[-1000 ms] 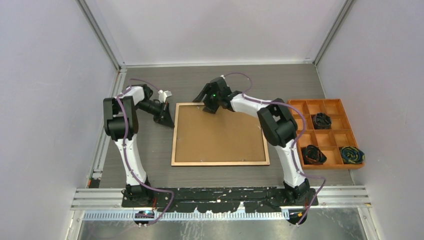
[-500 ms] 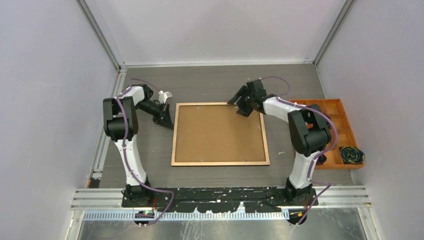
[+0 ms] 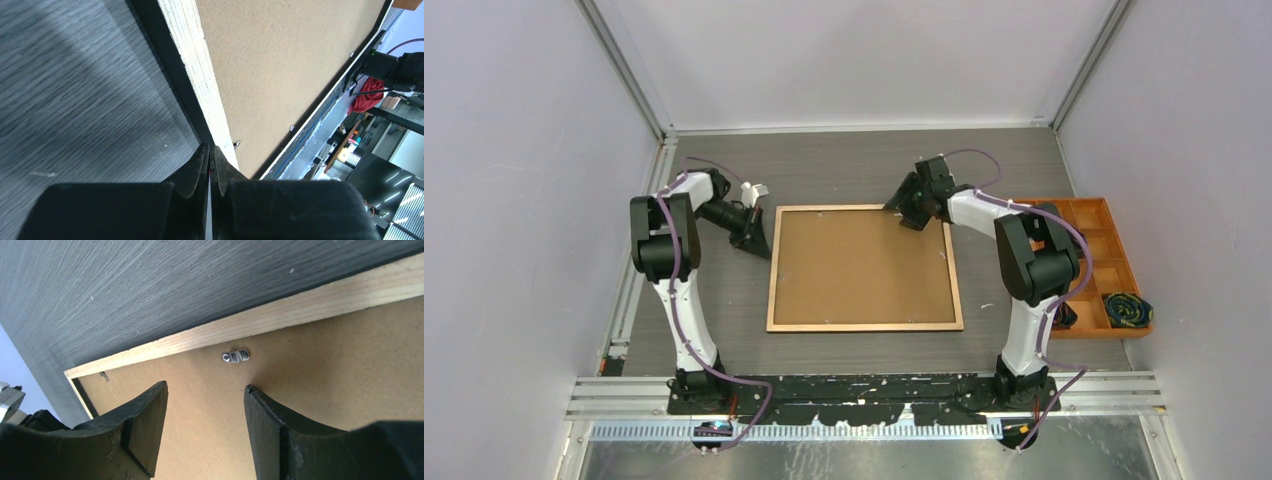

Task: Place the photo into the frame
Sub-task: Install the photo frame at the center of the board.

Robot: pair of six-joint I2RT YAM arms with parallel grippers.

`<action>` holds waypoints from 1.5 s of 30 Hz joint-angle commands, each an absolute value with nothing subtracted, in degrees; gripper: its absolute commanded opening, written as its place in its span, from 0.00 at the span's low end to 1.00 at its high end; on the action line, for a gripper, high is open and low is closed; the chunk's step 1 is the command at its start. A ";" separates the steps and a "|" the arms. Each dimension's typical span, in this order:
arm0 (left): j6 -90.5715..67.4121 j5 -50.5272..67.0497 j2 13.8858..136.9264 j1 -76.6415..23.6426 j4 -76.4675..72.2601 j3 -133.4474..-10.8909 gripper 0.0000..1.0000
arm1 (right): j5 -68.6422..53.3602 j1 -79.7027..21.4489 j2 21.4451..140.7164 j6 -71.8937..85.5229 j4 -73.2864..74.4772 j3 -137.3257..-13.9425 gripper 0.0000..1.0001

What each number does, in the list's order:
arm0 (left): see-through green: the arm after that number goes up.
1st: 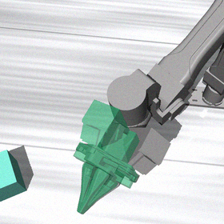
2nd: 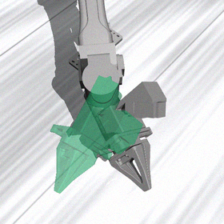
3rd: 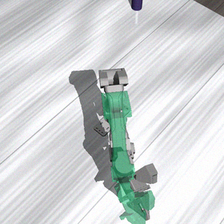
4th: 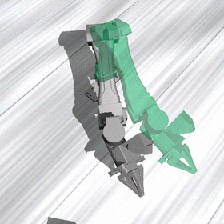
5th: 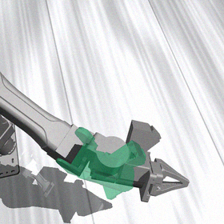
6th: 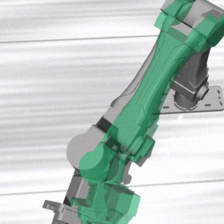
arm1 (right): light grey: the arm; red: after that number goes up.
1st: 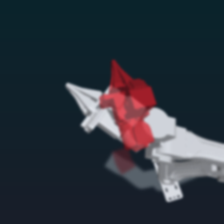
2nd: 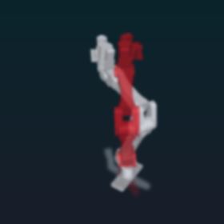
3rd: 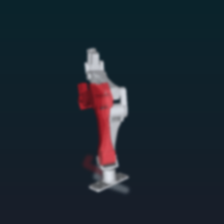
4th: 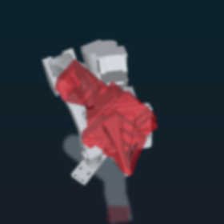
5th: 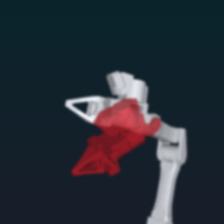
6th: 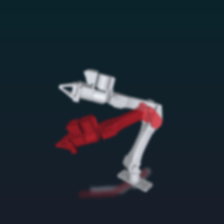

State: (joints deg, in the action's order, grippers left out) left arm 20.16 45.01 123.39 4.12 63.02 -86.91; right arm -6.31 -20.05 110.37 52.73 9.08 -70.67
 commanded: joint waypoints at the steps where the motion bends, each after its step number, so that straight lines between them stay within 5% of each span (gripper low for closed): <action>1: 21.38 45.44 120.72 3.74 64.34 -87.19 0.05 | -3.03 -19.56 111.30 50.56 9.08 -73.51 0.62; 28: 21.74 45.24 121.11 3.34 64.34 -87.10 0.02 | -3.41 -18.54 116.10 54.61 4.74 -76.60 0.53; 45: 22.17 45.41 120.76 3.34 64.42 -86.84 0.02 | -2.51 -17.69 110.87 54.70 6.42 -72.61 0.56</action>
State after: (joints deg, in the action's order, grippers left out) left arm 21.39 44.99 123.39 3.68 63.20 -86.91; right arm -4.12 -18.48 114.85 54.98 6.04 -74.81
